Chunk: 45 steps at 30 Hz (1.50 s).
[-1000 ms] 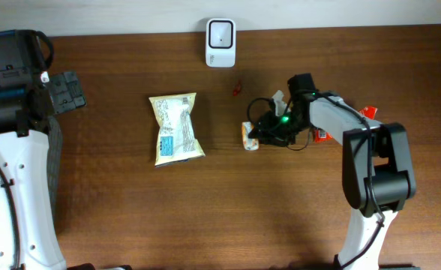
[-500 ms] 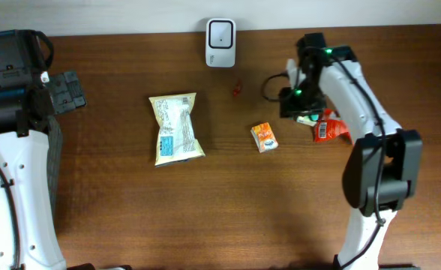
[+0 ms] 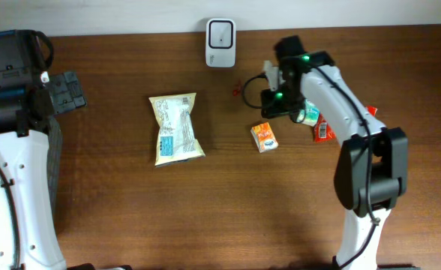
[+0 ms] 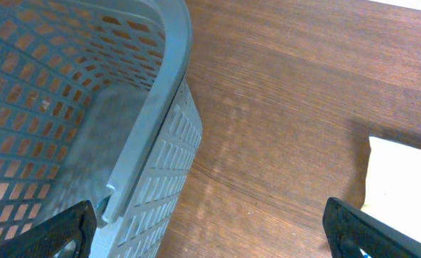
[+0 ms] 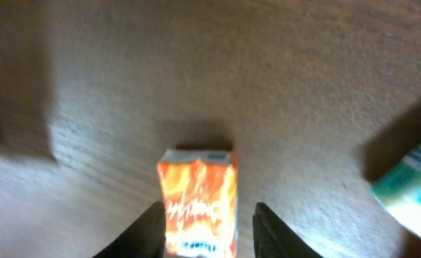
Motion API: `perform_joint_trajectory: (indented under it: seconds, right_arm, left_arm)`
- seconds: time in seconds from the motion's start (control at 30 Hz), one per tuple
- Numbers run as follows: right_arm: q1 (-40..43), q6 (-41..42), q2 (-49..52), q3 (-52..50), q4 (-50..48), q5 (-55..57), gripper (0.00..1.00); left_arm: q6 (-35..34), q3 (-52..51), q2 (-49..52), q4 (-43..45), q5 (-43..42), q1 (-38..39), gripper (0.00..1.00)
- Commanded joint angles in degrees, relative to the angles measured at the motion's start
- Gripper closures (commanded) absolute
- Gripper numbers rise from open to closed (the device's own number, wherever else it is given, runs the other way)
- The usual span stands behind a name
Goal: Scan the item barcode
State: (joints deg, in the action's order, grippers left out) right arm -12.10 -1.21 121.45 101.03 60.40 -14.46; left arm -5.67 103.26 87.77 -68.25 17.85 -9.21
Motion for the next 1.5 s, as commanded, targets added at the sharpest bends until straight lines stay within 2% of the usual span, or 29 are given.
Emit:
perform_joint_trajectory:
  seconds: [0.0,0.13,0.17,0.27,0.37,0.47,0.53,0.63,0.7,0.93,0.97,1.13,1.2,1.37,1.47]
  right_arm:
    - [2.54,-3.04,0.87,-8.59,-3.34,-8.59,0.61]
    - [5.07,-3.06,0.87,-15.58,-9.6,-14.14,0.64]
    - [5.4,-3.06,0.87,-16.76,-10.16,-14.71,0.69]
    - [5.44,-3.06,0.85,-17.35,-10.34,-14.91,0.95]
    - [5.33,-2.84,0.15,-13.31,-7.02,-12.79,0.96]
    - [2.45,0.85,-2.32,-5.03,1.42,3.32,0.96]
    - [-3.19,9.2,-2.8,-0.94,6.47,24.26,0.96]
    - [-13.31,21.29,-0.79,-2.75,7.76,49.86,0.96]
    - [-17.14,25.27,2.27,-3.15,7.5,57.2,0.96]
    - [-23.37,27.21,10.45,-3.15,3.89,57.18,0.96]
    - [-24.04,27.08,10.43,-3.1,3.89,55.76,0.93]
    - [-25.79,20.9,10.4,-3.08,3.96,42.51,0.68]
    - [-25.75,18.49,10.38,-1.77,4.92,36.22,0.64]
    - [-24.57,9.92,8.26,8.04,9.09,20.15,0.62]
    - [-20.17,8.37,7.17,13.46,12.35,19.32,0.49]
  left_arm:
    - [-0.74,-0.11,0.09,0.04,0.39,-0.04,0.01]
    - [-0.74,-0.11,0.09,0.07,0.39,-0.07,0.01]
    - [-0.74,-0.11,0.09,0.07,0.39,-0.04,0.01]
    - [-0.74,-0.11,0.09,0.07,0.39,-0.04,0.01]
    - [-0.74,-0.11,0.09,0.07,0.39,-0.07,0.01]
    - [-0.74,-0.11,0.09,0.04,0.39,-0.04,0.01]
    - [-0.74,-0.11,0.09,0.07,0.39,-0.04,0.01]
    - [-0.74,-0.11,0.09,0.07,0.39,-0.04,0.01]
    - [-0.74,-0.11,0.09,0.04,0.39,-0.04,0.01]
    - [-0.74,-0.11,0.09,0.04,0.39,-0.04,0.01]
    - [-0.74,-0.11,0.09,0.07,0.39,-0.04,0.01]
    - [-0.74,-0.11,0.09,0.04,0.39,-0.04,0.01]
    - [-0.74,-0.11,0.09,0.07,0.39,-0.04,0.01]
    - [-0.74,-0.11,0.09,0.07,0.39,-0.04,0.01]
    - [-0.74,-0.11,0.09,0.07,0.39,-0.04,0.01]
